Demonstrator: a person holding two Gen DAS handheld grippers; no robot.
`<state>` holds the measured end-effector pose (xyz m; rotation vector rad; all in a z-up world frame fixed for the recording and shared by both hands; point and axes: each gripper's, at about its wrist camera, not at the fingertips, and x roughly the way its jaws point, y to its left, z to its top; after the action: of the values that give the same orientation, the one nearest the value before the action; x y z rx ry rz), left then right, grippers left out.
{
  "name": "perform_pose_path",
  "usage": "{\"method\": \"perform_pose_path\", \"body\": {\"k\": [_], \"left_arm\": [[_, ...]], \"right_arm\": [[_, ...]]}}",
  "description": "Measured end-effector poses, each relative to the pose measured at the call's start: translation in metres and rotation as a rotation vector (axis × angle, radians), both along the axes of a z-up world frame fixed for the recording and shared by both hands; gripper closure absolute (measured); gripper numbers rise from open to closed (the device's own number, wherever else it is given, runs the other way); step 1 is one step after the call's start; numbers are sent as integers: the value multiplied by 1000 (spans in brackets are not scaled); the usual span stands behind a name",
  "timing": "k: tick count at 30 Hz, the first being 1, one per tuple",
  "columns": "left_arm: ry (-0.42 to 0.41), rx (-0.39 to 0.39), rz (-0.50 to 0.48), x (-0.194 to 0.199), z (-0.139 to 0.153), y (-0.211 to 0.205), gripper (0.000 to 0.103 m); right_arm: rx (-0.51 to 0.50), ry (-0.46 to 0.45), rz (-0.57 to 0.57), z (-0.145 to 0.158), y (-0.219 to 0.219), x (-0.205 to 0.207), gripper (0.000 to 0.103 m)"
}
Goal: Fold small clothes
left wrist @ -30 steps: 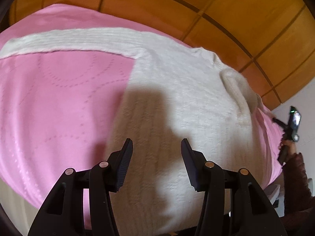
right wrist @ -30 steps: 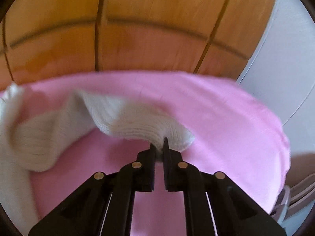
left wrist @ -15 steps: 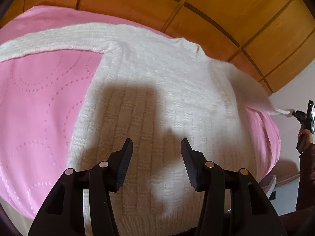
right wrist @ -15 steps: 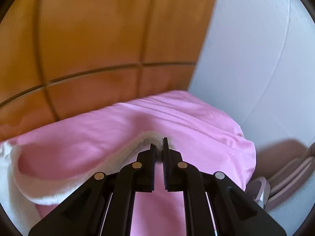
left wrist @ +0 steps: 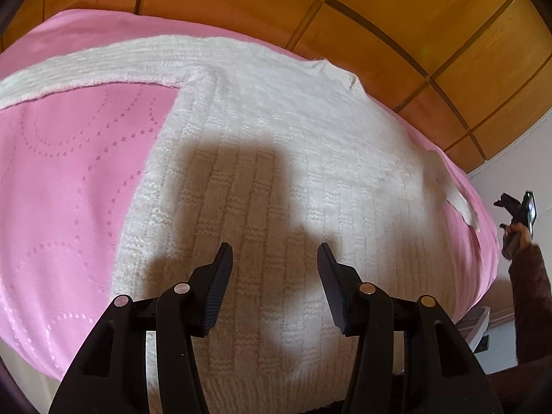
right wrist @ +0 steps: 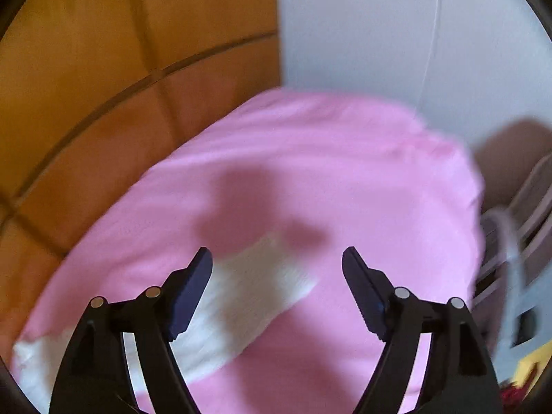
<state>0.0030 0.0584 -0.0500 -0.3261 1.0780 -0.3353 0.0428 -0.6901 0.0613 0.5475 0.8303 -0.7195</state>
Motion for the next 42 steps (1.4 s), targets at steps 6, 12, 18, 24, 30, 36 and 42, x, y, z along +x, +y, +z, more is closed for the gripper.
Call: {"method": "perform_pose_path", "body": {"k": [6, 12, 18, 24, 30, 36, 42], "left_arm": [[-19, 58, 77, -5, 3, 25, 40], [-49, 194, 184, -22, 6, 70, 33], [48, 105, 122, -39, -26, 88, 38], [9, 53, 62, -52, -23, 83, 99], [-2, 58, 6, -77, -15, 88, 100], [55, 102, -43, -87, -21, 80, 99], [-55, 77, 73, -65, 11, 89, 50]], "right_arm": [[369, -99, 457, -45, 112, -30, 35], [514, -28, 860, -82, 262, -76, 43], [530, 9, 961, -83, 303, -120, 50], [445, 88, 999, -81, 319, -139, 93], [337, 69, 1087, -53, 319, -160, 94], [367, 170, 1039, -92, 315, -156, 88], [375, -36, 753, -69, 233, -119, 56]]}}
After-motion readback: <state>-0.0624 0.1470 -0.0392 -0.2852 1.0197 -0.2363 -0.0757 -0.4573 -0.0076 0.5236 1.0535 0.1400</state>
